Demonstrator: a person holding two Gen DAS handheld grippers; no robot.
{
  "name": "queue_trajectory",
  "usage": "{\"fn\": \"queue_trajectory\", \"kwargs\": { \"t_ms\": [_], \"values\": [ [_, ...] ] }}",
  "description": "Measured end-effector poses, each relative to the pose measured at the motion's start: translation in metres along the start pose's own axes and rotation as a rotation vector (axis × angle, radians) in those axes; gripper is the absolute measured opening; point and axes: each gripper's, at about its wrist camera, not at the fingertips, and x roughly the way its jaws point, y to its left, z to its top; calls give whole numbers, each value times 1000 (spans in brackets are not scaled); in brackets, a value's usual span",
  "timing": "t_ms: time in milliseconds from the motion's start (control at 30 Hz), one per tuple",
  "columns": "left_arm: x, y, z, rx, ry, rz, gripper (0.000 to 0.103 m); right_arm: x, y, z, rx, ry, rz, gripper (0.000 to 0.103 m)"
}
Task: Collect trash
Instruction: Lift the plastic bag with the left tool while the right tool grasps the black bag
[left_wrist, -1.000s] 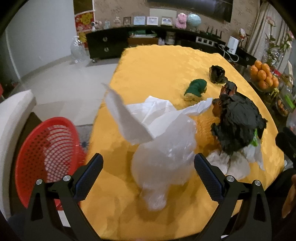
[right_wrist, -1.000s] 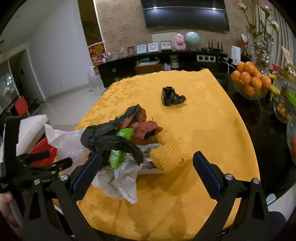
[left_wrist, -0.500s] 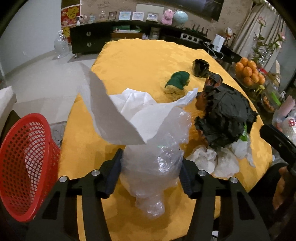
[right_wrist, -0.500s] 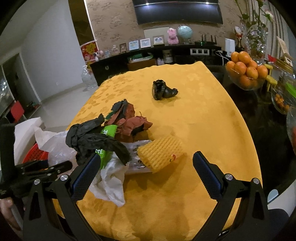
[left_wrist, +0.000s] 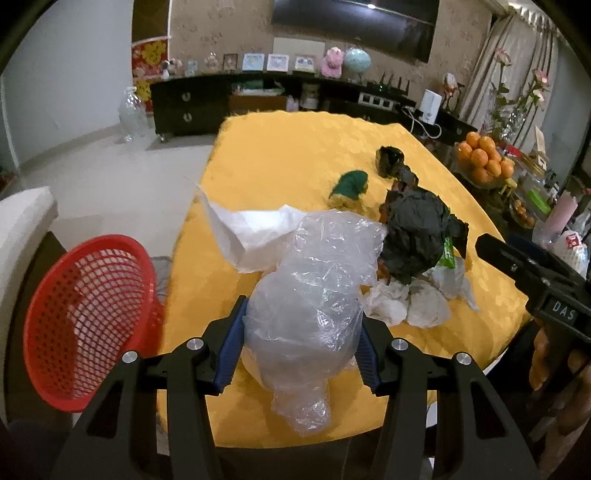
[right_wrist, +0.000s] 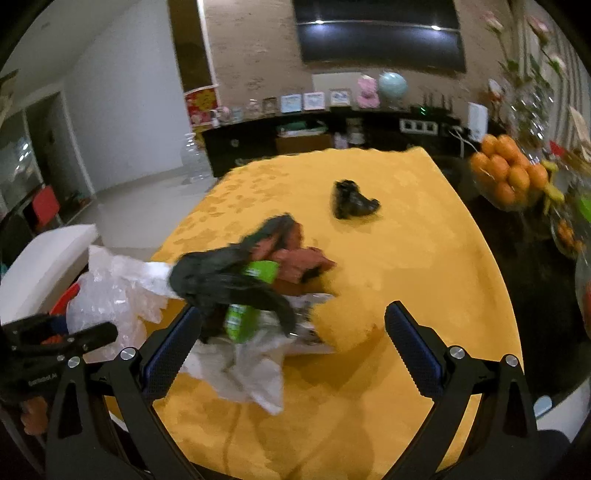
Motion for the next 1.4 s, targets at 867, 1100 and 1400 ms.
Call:
{"fn": "queue_trajectory", "kwargs": {
  "t_ms": [867, 1100, 1400],
  "values": [
    [-46, 51, -5, -120, -146, 65, 50, 61, 49, 20, -148, 85, -1, 55],
    [-54, 56, -3, -139, -188, 128, 50, 42, 34, 36, -47, 45, 77, 52],
    [-78, 70, 4, -176, -258, 196, 50, 14, 34, 59, -3, -10, 151, 52]
  ]
}}
